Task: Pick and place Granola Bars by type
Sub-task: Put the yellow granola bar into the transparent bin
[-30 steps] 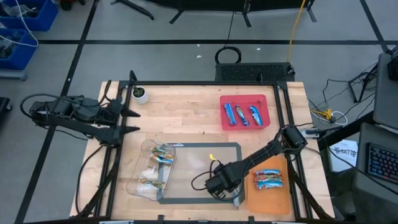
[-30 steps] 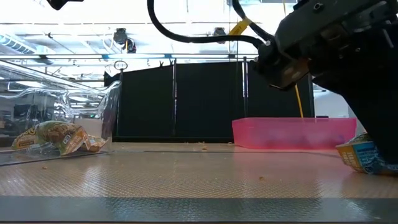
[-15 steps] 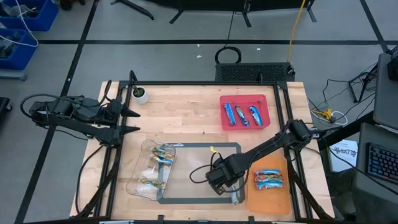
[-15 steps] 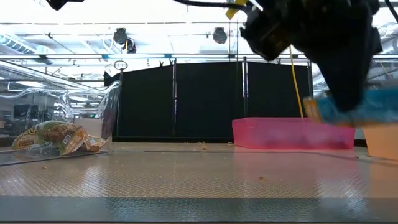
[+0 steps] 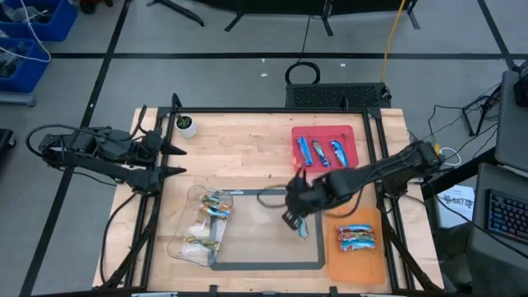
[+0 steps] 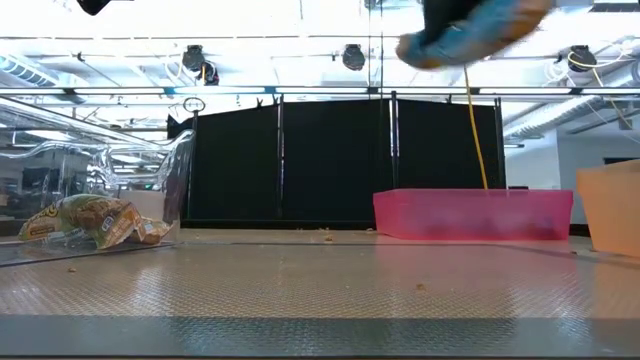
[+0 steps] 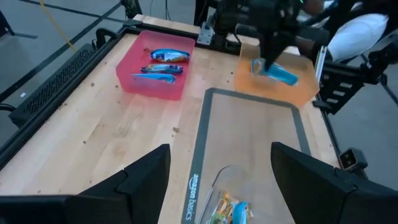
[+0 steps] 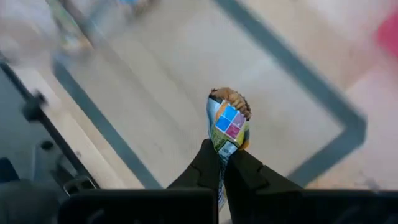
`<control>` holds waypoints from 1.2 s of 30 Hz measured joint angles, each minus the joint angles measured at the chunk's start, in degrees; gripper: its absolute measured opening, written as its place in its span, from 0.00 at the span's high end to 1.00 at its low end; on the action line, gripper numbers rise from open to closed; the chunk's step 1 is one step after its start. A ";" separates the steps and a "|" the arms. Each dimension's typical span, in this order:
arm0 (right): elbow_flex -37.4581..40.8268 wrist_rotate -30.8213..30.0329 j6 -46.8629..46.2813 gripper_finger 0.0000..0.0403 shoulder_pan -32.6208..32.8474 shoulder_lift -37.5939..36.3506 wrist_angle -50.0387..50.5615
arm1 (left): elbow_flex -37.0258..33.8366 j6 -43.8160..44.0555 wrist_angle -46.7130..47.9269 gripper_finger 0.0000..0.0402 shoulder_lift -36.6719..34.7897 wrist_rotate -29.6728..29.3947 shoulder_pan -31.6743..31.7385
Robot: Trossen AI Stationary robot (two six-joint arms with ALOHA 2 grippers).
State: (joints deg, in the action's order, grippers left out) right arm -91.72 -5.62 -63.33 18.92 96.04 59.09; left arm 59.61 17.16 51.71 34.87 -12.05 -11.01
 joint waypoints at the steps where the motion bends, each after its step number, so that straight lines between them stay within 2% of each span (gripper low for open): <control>1: 0.00 -1.11 1.02 1.00 -0.58 -1.27 -0.47 | 0.00 0.26 -0.44 0.30 0.00 0.01 0.01; 4: -0.02 -3.46 4.27 1.00 -2.46 -3.99 -1.39 | 0.00 0.95 -2.60 0.30 0.00 0.00 0.01; 13: -0.02 -3.44 14.67 1.00 -6.73 -6.36 -5.78 | 0.01 1.03 -7.47 0.32 0.00 -0.02 0.01; 18: -1.21 -3.51 22.50 1.00 -9.12 -6.43 -16.38 | 0.02 0.97 -11.76 0.32 0.05 -1.33 0.01; 24: -1.68 -3.08 31.95 1.00 -12.88 -6.51 -35.73 | 0.07 0.94 -17.10 0.35 2.84 -3.74 0.01; 30: -1.66 -1.24 36.52 1.00 -15.78 -6.48 -44.33 | 0.07 0.97 -22.08 0.37 7.17 -3.24 0.01; 36: -1.66 2.27 39.18 1.00 -17.51 -6.51 -54.30 | 0.07 -0.30 -27.65 0.36 11.83 -3.12 0.03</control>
State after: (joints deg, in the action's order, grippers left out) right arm -93.38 -3.35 -24.15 1.40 89.53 4.79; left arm 59.68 16.85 24.06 46.70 -15.17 -10.99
